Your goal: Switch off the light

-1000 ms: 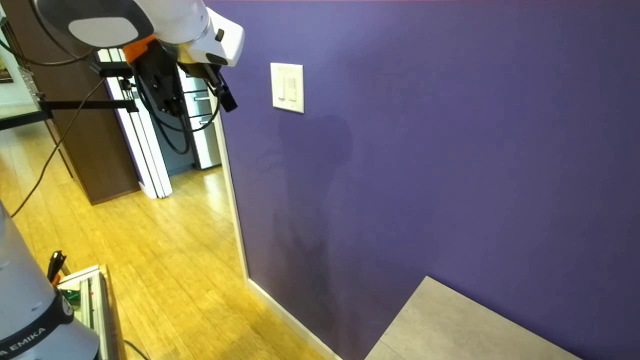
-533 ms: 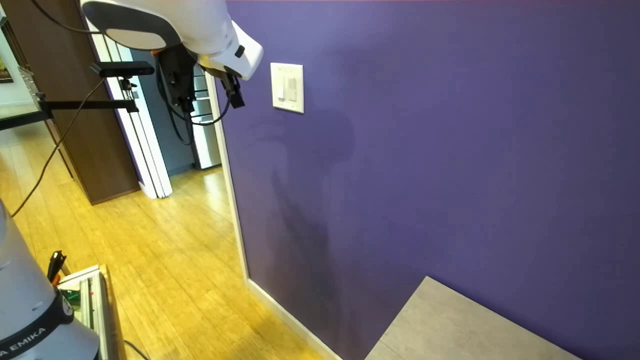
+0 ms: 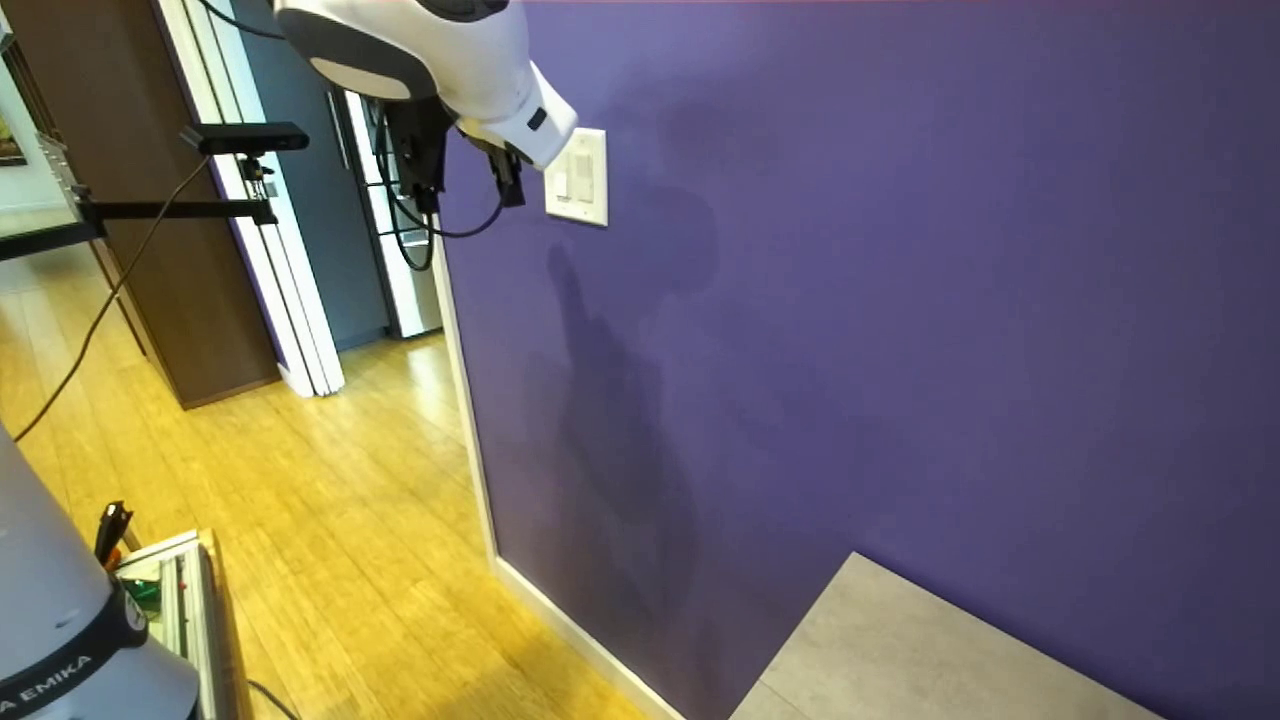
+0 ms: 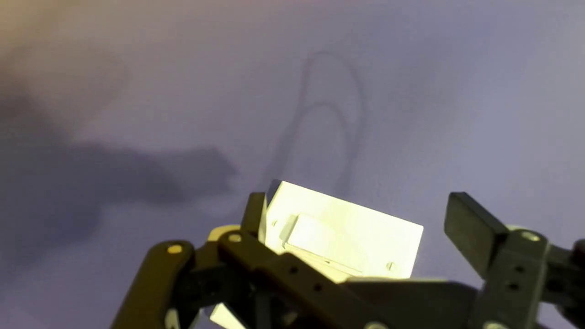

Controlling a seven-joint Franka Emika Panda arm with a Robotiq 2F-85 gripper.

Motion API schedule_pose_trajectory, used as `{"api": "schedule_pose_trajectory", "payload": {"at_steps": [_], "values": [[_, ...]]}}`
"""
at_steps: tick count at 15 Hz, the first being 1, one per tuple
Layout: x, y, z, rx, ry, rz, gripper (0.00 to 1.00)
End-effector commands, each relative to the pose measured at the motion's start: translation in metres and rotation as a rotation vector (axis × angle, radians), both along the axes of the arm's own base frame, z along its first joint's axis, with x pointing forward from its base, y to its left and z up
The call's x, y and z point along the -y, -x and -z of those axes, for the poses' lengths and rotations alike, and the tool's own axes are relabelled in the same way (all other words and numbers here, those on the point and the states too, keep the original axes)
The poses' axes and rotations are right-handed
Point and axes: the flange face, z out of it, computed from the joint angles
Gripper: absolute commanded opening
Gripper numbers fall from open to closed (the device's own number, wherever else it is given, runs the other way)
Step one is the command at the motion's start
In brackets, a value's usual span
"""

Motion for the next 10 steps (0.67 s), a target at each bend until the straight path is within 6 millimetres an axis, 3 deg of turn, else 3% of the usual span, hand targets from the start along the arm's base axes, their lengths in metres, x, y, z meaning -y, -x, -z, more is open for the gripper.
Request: {"api": "schedule_pose_trajectory", "payload": {"at_steps": [1, 10], "values": [[0.006, -0.027, 0.007, -0.012, -0.052, 0.005, 1.0], [0.0, -0.058, 0.031, -0.038, -0.09, 0.015, 1.0]]}}
